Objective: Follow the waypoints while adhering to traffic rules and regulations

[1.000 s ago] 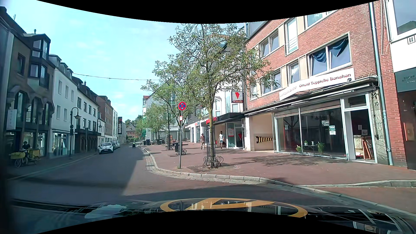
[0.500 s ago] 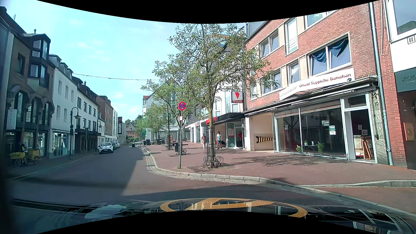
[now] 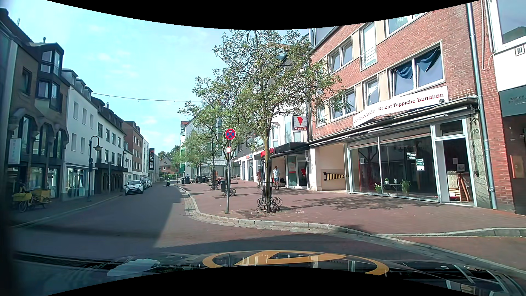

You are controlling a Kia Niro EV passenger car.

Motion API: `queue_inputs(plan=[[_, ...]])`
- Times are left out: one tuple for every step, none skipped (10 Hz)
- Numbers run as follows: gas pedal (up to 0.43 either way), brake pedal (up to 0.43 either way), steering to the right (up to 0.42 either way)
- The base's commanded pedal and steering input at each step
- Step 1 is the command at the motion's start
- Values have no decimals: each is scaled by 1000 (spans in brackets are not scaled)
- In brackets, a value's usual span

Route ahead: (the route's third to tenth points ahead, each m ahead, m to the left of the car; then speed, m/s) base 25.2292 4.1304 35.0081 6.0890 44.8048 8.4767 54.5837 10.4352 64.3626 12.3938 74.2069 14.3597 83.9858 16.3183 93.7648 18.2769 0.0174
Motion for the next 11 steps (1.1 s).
queue_inputs(plan=[[0,110,-63],[0,104,-66],[0,104,-66],[0,91,-67],[0,67,-80],[0,49,-90],[0,30,-105],[0,24,-123],[0,18,-143],[0,12,-167],[0,6,-202]])
